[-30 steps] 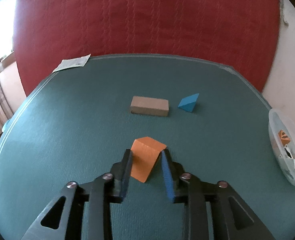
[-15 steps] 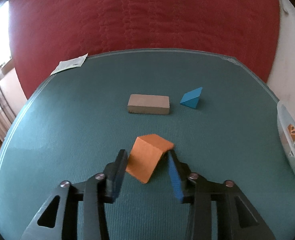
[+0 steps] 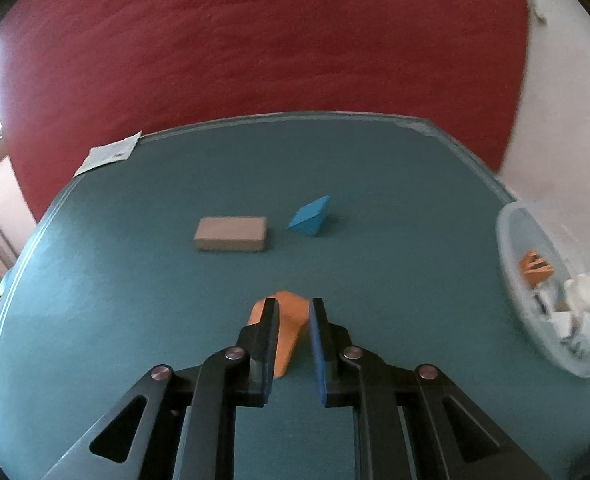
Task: Organize rigid objects
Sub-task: 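Grasp the orange block with the left tool, then carry the orange block into the clear bowl and open the left tool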
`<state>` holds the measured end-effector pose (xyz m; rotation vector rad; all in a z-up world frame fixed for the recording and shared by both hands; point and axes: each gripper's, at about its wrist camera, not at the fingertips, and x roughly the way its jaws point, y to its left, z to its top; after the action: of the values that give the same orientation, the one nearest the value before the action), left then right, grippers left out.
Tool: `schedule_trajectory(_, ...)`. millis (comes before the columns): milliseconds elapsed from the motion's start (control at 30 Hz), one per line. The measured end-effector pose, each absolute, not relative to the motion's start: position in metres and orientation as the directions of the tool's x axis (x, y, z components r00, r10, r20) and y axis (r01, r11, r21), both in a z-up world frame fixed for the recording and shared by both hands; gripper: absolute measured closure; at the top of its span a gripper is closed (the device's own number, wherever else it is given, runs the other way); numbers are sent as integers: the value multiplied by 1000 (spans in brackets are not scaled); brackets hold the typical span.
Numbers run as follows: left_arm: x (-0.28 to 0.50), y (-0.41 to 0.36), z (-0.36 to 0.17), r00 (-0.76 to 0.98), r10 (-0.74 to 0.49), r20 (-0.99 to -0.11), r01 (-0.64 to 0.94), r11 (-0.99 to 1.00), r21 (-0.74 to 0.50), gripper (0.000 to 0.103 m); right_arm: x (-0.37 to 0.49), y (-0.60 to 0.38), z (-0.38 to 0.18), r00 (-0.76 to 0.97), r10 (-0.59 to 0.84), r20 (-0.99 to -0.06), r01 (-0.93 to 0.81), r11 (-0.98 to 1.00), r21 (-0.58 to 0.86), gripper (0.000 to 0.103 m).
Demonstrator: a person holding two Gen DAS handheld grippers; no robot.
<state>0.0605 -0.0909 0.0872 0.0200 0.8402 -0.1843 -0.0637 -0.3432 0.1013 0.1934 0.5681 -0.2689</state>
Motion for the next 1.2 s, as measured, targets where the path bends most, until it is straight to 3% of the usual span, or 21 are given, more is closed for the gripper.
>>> schedule_trajectory(167,54,-106,102,673,-177,-718,209,977,-45,87,-64,-344,100,808,-180,-562,289,951,111,38)
schedule_trajectory(233,52,-107,102,678,-163,-717,203,979,-31,80,-65,-345,101,809,-174,-562,286,951,117,38)
schedule_trajectory(300,53,-104,98,672,-147,-726,188,982,-26,36,-65,-346,102,809,-166,-564,283,951,126,38)
schedule_trajectory(367,54,-96,94,680,-128,-722,162,986,-22,28,-66,-347,100,807,-160,-568,281,951,132,38)
schedule_trajectory(600,64,-83,66,659,-54,-750,156,986,66,28,-66,-349,98,806,-135,-577,268,951,152,38)
schedule_trajectory(767,77,-83,51,624,-60,-779,166,985,56,41,-66,-349,97,806,-136,-577,268,952,150,38)
schedule_trajectory(933,85,-88,52,620,-86,-780,193,980,46,64,-67,-347,96,805,-132,-578,263,953,149,38)
schedule_trajectory(1200,78,-105,60,612,-111,-783,210,977,26,70,-68,-346,96,805,-129,-579,262,953,152,38)
